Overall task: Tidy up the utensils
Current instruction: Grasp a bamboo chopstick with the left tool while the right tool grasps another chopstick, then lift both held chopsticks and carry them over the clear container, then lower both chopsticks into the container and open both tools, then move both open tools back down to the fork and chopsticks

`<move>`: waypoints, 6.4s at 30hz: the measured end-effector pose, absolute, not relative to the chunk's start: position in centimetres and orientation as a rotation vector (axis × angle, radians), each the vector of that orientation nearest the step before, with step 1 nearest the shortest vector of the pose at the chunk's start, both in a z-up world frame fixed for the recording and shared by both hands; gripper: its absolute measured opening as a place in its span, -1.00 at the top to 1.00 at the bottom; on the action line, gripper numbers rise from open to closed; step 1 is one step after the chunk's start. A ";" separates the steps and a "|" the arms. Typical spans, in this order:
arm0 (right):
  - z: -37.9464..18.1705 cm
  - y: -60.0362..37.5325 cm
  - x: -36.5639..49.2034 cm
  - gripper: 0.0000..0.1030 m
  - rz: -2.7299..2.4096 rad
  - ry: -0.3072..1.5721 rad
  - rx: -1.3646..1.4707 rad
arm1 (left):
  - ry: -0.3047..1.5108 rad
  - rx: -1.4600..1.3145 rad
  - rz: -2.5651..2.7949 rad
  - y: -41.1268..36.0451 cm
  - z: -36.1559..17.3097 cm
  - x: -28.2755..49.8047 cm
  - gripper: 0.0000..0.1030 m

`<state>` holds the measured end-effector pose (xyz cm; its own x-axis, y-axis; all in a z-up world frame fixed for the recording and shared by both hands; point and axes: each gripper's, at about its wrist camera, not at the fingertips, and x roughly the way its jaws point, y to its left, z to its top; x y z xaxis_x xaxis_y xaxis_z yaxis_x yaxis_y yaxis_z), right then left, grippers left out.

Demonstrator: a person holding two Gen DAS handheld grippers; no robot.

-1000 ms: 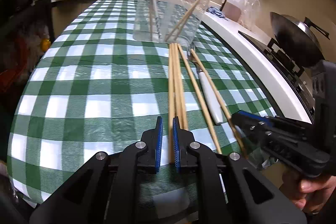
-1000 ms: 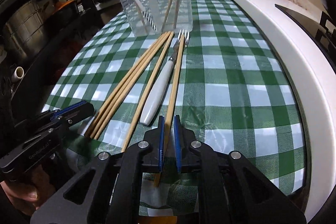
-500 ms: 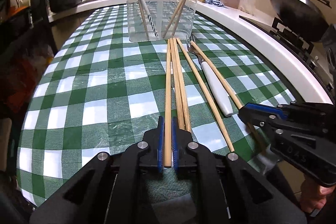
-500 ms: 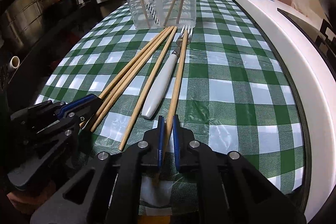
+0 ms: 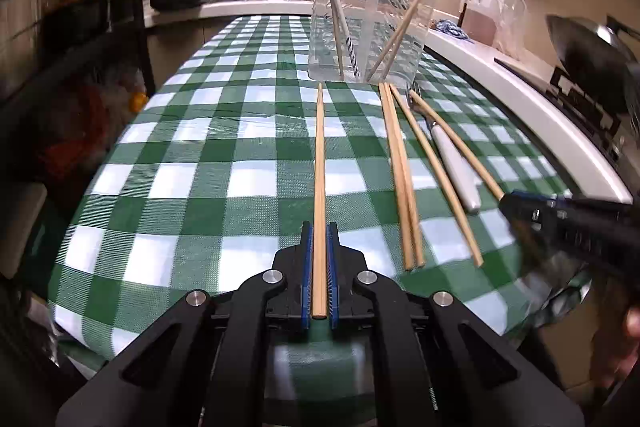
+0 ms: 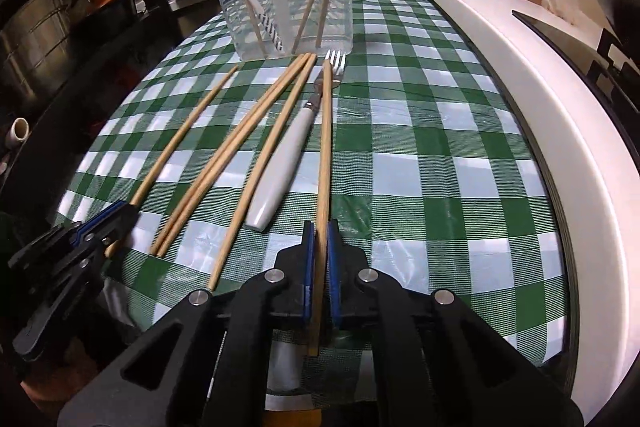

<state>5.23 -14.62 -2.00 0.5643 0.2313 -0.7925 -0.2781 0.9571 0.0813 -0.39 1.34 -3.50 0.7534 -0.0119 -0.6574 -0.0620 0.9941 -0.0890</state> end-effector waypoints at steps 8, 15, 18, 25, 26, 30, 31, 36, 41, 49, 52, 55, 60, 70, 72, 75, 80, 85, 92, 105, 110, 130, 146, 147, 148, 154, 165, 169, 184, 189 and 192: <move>-2.3 -15.1 5.1 0.81 0.305 0.883 -0.036 | 0.695 -0.115 0.009 2.5 -3.6 -0.7 0.86; -2.6 -15.2 3.3 0.80 0.275 0.822 -0.046 | 0.689 -0.131 -0.011 2.7 -3.7 -0.8 0.85; -2.8 -15.0 2.2 0.80 0.246 0.786 -0.055 | 0.686 -0.125 -0.019 2.7 -3.7 -1.1 0.85; -2.9 -14.9 1.5 0.88 0.236 0.754 -0.078 | 0.683 -0.123 -0.023 2.7 -3.8 -1.1 0.85; -2.9 -14.8 1.5 0.89 0.237 0.754 -0.081 | 0.683 -0.120 -0.024 2.7 -3.8 -1.1 0.86; -2.3 -15.0 1.5 0.89 0.237 0.769 -0.040 | 0.684 -0.127 -0.021 3.0 -3.7 -1.2 0.87; -2.0 -15.0 1.4 0.89 0.237 0.764 -0.037 | 0.684 -0.130 -0.020 3.1 -3.7 -1.3 0.87; 0.0 -14.7 0.8 0.89 0.250 0.726 -0.045 | 0.661 -0.128 -0.016 3.3 -3.1 -1.6 0.87; 1.6 -14.9 0.4 0.89 0.257 0.694 -0.031 | 0.603 -0.096 -0.004 3.0 -1.9 -2.3 0.87; 4.6 -15.3 -0.7 0.89 0.261 0.613 -0.037 | 0.494 -0.025 -0.004 2.5 1.0 -3.8 0.87; 5.6 -15.5 -0.9 0.89 0.261 0.585 -0.040 | 0.458 -0.016 -0.008 2.5 2.5 -4.2 0.87; 6.7 -15.9 -1.0 0.89 0.262 0.564 -0.037 | 0.426 -0.016 -0.012 2.6 4.0 -4.4 0.87; 9.1 -16.6 -1.0 0.89 0.265 0.517 -0.016 | 0.390 -0.040 -0.020 3.3 6.7 -4.0 0.87; 14.1 -17.0 0.8 0.89 0.275 0.451 -0.016 | 0.366 -0.088 -0.043 5.2 12.9 -1.7 0.87; 14.6 -16.9 1.3 0.89 0.280 0.460 -0.028 | 0.396 -0.101 -0.056 5.6 13.9 -0.8 0.87; 15.0 -16.8 2.5 0.89 0.267 0.487 -0.049 | 0.464 -0.118 -0.073 6.1 14.4 0.8 0.87; 14.5 -16.6 3.2 0.89 0.258 0.498 -0.072 | 0.522 -0.127 -0.078 6.4 13.5 2.4 0.87; 13.9 -16.4 3.6 0.89 0.263 0.504 -0.078 | 0.550 -0.143 -0.080 6.5 12.2 3.1 0.87; 13.3 -16.2 4.2 0.88 0.269 0.512 -0.086 | 0.553 -0.164 -0.093 6.7 11.9 3.2 0.87; 16.0 -15.9 4.9 0.88 0.292 0.499 -0.078 | 0.543 -0.174 -0.119 7.3 15.4 5.8 0.87; 17.6 -15.7 6.4 0.88 0.299 0.493 -0.070 | 0.529 -0.187 -0.132 7.8 17.4 7.8 0.87; 27.9 -12.5 15.6 0.88 0.332 0.295 -0.031 | 0.330 -0.233 -0.166 7.5 23.6 17.7 0.87; 20.0 -10.0 22.3 0.88 0.327 0.390 -0.015 | 0.447 -0.243 -0.240 6.8 16.3 22.5 0.87; 19.7 -9.9 22.4 0.88 0.330 0.396 -0.015 | 0.453 -0.243 -0.239 6.8 16.1 22.7 0.87; 19.4 -9.8 22.6 0.88 0.331 0.401 -0.017 | 0.456 -0.244 -0.239 6.8 15.9 22.8 0.87; 17.7 -9.2 22.9 0.88 0.337 0.435 -0.036 | 0.473 -0.235 -0.234 6.7 15.4 23.2 0.87; 17.2 -9.1 21.9 0.25 0.295 0.477 -0.066 | 0.424 -0.215 -0.183 7.2 17.0 21.9 0.08; 18.5 -10.4 19.9 0.24 0.270 0.435 -0.057 | 0.371 -0.226 -0.171 7.8 18.5 20.4 0.08; 18.2 -14.2 10.3 0.24 0.278 0.361 -0.029 | 0.326 -0.152 -0.129 7.2 19.3 14.2 0.25; 14.2 -14.6 8.1 0.26 0.293 0.444 -0.024 | 0.339 -0.140 -0.125 7.1 17.8 11.6 0.40; 11.5 -14.6 7.1 0.46 0.318 0.502 -0.020 | 0.354 -0.135 -0.108 7.4 15.9 9.6 0.46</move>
<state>7.12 -14.61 11.52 0.8284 0.2946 -0.4764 -0.3044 0.9507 0.0586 9.58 7.42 15.88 0.9325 -0.1292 -0.3374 0.0820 0.9852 -0.1506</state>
